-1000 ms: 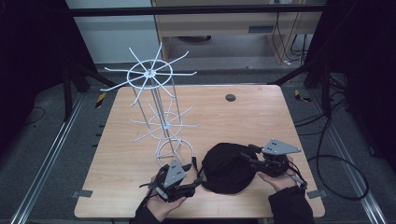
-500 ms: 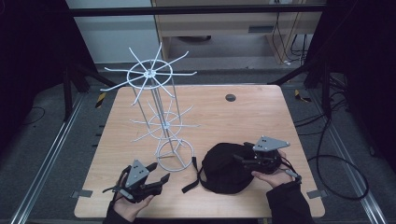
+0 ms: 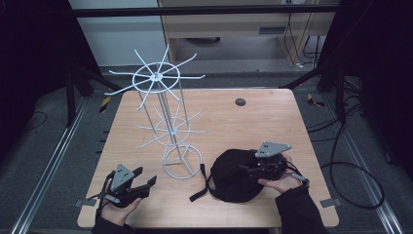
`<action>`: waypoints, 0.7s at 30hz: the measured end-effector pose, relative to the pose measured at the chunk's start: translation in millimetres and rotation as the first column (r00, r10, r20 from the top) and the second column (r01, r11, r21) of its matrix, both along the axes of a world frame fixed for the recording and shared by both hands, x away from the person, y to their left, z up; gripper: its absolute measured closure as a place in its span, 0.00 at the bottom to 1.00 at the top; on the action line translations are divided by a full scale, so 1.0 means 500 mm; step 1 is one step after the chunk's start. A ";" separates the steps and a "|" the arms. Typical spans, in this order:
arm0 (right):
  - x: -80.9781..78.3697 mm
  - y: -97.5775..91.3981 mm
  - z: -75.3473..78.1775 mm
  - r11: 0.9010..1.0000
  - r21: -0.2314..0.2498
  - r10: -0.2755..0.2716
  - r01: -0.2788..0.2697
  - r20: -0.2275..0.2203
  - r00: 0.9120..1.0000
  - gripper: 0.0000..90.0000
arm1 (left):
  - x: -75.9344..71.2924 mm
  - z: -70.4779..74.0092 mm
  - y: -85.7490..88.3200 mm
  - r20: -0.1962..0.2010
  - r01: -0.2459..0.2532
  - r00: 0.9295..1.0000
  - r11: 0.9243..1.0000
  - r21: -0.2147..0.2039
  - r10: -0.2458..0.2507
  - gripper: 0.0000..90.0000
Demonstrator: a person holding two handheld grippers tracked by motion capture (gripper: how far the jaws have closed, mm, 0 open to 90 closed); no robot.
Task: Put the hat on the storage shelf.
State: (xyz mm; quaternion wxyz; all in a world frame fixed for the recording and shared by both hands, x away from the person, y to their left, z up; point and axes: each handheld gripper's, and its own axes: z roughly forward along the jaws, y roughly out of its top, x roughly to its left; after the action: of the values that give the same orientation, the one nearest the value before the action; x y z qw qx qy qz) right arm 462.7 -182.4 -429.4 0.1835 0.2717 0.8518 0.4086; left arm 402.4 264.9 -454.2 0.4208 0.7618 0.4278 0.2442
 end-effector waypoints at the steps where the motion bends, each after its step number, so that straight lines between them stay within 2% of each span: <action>1: 0.002 0.002 -0.002 1.000 -0.007 0.007 -0.007 -0.005 1.000 0.39 | 0.004 -0.003 0.004 -0.005 -0.011 1.000 1.000 0.000 0.011 0.41; 3: 0.005 0.008 -0.004 1.000 -0.026 0.018 -0.018 -0.013 1.000 0.40 | 0.011 -0.007 0.013 -0.016 -0.026 1.000 1.000 -0.002 0.026 0.41; 9: 0.011 0.034 -0.016 0.995 -0.080 0.057 -0.059 -0.021 0.998 0.44 | 0.024 -0.009 0.029 -0.015 -0.056 0.998 0.998 -0.007 0.056 0.41; 12: 0.012 0.041 -0.022 0.991 -0.114 0.073 -0.076 -0.033 0.997 0.53 | 0.031 -0.011 0.036 -0.022 -0.071 0.997 0.997 -0.013 0.071 0.42; 15: 0.015 0.043 -0.027 0.985 -0.149 0.083 -0.090 -0.050 0.995 0.67 | 0.038 -0.014 0.044 -0.032 -0.086 0.996 0.996 -0.014 0.085 0.42; 18: 0.019 0.041 -0.030 0.984 -0.156 0.077 -0.089 -0.082 0.994 0.80 | 0.042 -0.016 0.051 -0.038 -0.100 0.994 0.995 -0.019 0.100 0.42; 21: 0.018 0.035 -0.027 0.985 -0.144 0.083 -0.095 -0.082 0.993 0.83 | 0.044 -0.016 0.055 -0.039 -0.111 0.993 0.993 -0.026 0.110 0.43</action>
State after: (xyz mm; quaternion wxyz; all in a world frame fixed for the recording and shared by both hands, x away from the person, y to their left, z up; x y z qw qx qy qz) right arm 471.7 -164.8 -443.0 0.1522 0.2344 0.8973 0.3418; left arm 424.2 292.4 -462.4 0.4094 0.7353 0.4805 0.2465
